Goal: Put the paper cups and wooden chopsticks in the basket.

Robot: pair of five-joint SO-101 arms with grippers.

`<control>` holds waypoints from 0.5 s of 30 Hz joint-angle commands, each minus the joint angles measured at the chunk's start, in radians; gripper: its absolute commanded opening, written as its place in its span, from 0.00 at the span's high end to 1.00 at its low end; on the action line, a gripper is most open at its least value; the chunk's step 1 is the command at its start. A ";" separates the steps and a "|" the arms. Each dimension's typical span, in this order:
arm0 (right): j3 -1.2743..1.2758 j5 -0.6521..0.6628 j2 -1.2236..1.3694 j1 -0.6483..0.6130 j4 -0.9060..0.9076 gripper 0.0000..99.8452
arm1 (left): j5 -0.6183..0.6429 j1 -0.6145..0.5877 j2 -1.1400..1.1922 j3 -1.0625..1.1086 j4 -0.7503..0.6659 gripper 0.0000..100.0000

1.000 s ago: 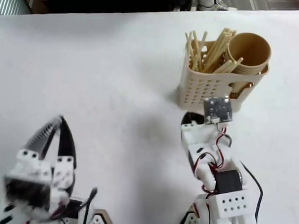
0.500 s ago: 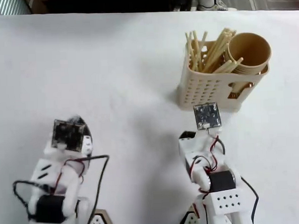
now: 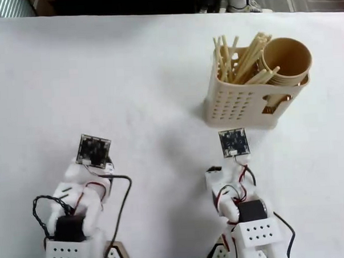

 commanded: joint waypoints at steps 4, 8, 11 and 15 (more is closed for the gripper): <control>0.005 0.009 -0.012 0.004 -0.001 0.98 | -0.005 -0.039 -0.008 -0.005 0.034 0.98; 0.005 0.009 -0.012 0.004 -0.001 0.98 | -0.005 -0.054 -0.008 -0.005 0.138 0.98; 0.005 0.009 -0.012 0.004 -0.001 0.98 | 0.000 -0.054 -0.008 -0.005 0.176 0.98; 0.005 0.009 -0.012 0.004 -0.001 0.98 | -0.003 -0.054 -0.008 -0.005 0.235 0.98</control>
